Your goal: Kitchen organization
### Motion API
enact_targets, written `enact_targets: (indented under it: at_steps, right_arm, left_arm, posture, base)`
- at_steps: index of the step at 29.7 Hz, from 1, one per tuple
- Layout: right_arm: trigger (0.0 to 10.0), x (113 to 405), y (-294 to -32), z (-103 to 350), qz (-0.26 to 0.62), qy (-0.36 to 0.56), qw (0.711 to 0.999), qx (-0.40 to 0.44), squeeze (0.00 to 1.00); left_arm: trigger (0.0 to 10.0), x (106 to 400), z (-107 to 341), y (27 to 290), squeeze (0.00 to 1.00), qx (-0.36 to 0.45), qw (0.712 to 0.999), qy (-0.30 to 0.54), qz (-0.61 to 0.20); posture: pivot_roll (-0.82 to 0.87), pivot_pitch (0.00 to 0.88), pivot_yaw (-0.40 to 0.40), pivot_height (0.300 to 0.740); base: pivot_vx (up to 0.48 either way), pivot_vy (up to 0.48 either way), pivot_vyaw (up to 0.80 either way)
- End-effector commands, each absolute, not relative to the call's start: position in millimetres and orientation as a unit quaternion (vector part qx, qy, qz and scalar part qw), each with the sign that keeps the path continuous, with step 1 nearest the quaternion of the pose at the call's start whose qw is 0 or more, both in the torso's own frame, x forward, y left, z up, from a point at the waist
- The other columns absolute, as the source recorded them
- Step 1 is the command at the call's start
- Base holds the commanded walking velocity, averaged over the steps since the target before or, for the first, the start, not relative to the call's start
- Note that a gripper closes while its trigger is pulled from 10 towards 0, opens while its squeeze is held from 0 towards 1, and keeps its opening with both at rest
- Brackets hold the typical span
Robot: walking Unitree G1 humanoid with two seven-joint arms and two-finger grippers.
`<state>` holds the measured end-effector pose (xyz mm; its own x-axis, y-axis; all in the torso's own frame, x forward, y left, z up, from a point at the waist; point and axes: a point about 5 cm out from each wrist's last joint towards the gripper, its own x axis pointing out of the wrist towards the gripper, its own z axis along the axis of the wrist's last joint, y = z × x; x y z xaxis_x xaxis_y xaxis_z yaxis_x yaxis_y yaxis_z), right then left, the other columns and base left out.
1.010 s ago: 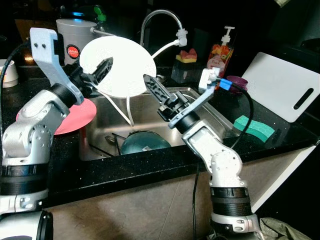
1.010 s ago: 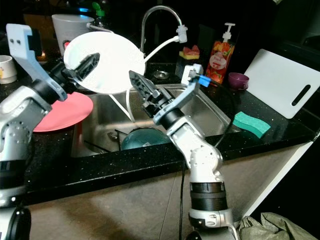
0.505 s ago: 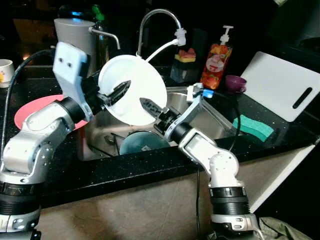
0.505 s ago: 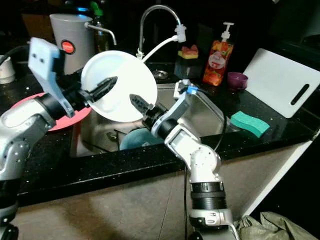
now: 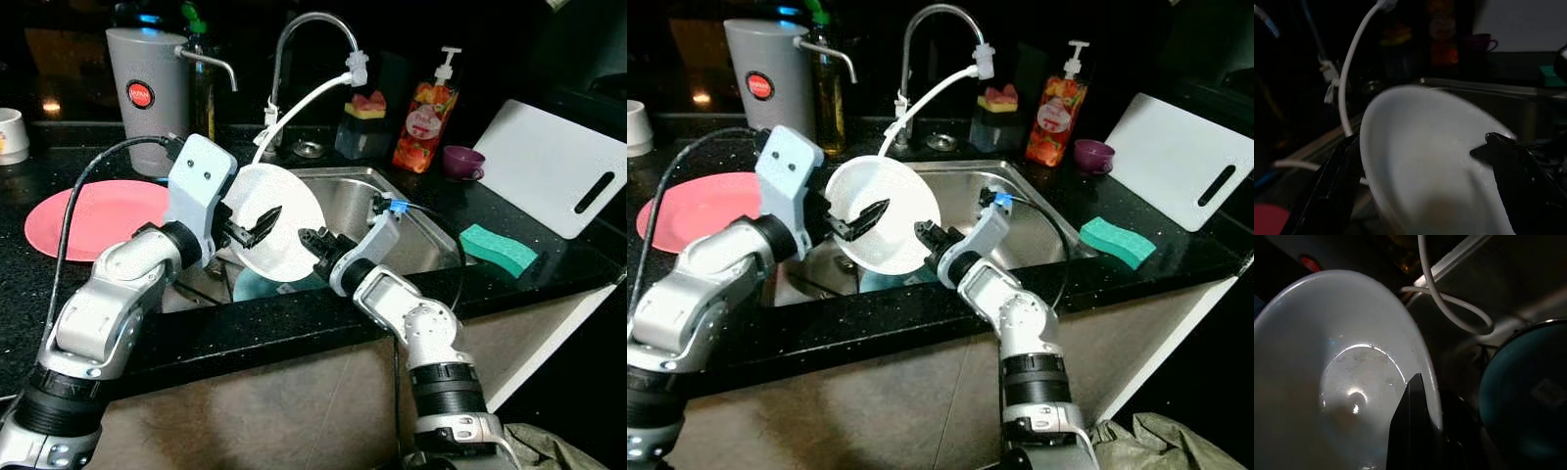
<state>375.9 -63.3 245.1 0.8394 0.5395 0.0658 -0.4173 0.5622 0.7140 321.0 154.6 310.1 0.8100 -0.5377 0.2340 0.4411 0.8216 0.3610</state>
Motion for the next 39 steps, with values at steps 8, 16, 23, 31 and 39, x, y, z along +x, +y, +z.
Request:
enact_targets:
  at_steps: [8, 16, 23, 31, 39]
  right_arm:
    - [2.5, 407, -84, 232, 0.153, 0.057, 0.937, 0.31, 0.0]
    - [10.0, 412, -76, 223, 0.131, 0.043, 0.969, 0.205, 1.0]
    - [10.0, 410, -66, 261, 0.156, -0.084, 0.972, 0.153, 0.54]
    - [10.0, 400, -81, 314, 0.151, -0.24, 0.951, 0.127, 0.0]
    - [10.0, 362, -98, 362, 0.147, -0.391, 0.907, 0.05, 0.0]
  left_arm:
    - [10.0, 316, 294, 215, 0.0, 0.158, 0.978, -0.103, -0.089]
    - [10.0, 313, 285, 249, 0.0, 0.205, 0.974, -0.068, 0.067]
    - [10.0, 308, 295, 259, 0.0, 0.156, 0.977, -0.079, 0.118]
    - [10.0, 305, 331, 264, 0.0, 0.05, 0.978, -0.162, 0.124]
    - [10.0, 305, 343, 321, 0.0, -0.152, 0.95, -0.156, 0.226]
  posture:
    - [0.32, 0.178, -0.195, 0.74]
    - [0.35, 0.207, -0.212, 0.74]
    - [0.36, 0.207, -0.213, 0.74]
    - [0.33, 0.171, -0.185, 0.74]
    - [0.28, 0.125, -0.153, 0.74]
  base:
    - [0.0, 0.0, 0.0]
    - [0.0, 0.0, 0.0]
    - [0.0, 0.0, 0.0]
    - [0.0, 0.0, 0.0]
    - [0.0, 0.0, 0.0]
